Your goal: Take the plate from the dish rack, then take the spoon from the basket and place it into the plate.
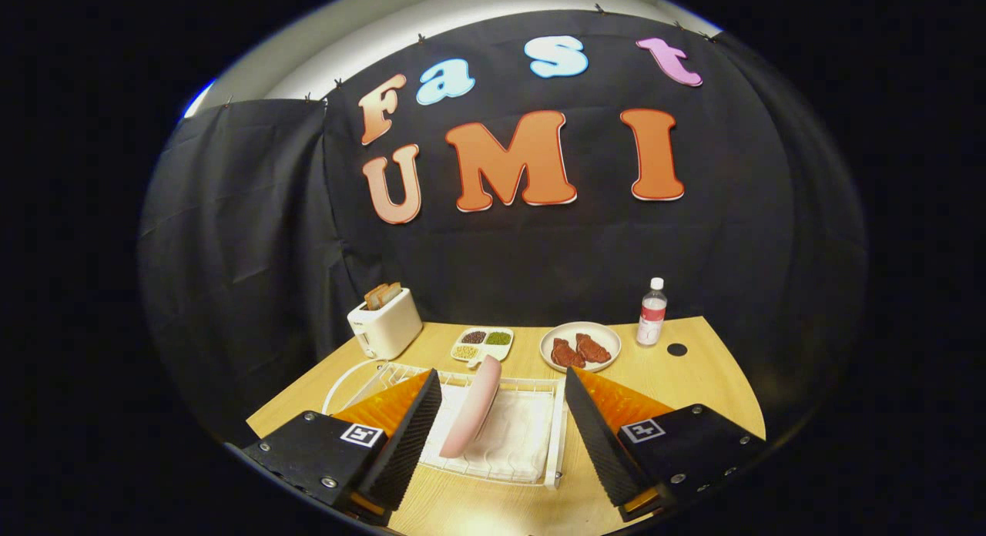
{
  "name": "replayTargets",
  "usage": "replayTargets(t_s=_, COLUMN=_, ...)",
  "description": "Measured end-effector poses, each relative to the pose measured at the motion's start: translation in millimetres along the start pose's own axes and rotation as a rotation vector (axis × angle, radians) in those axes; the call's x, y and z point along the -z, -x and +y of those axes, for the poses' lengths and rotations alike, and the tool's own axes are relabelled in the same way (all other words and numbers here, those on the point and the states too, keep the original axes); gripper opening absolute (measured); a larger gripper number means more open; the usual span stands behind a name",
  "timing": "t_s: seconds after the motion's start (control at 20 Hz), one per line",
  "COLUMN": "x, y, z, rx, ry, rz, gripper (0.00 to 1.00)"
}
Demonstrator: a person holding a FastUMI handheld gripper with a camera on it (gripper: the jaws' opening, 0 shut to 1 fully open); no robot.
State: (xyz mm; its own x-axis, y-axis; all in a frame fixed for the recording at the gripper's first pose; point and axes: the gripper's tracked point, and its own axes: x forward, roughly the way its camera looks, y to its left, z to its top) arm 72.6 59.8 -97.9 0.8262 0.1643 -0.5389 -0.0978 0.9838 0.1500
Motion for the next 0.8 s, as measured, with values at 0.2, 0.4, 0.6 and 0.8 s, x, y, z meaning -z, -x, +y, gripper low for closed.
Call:
replayTargets(t_s=0.2, x=22.0, y=-24.5, z=15.3, rx=-0.018, ry=-0.001, rz=0.159, gripper=0.94)
replayTargets(t_s=0.4, x=29.4, y=-47.5, z=21.6, rx=-0.021, ry=0.002, rz=0.259, gripper=0.91)
replayTargets(t_s=0.6, x=41.6, y=-73.1, z=21.8, rx=-0.01, ry=0.001, rz=0.378, gripper=0.89)
replayTargets(t_s=0.8, x=58.2, y=-93.5, z=21.9, rx=0.011, ry=-0.031, rz=0.499, gripper=0.84)
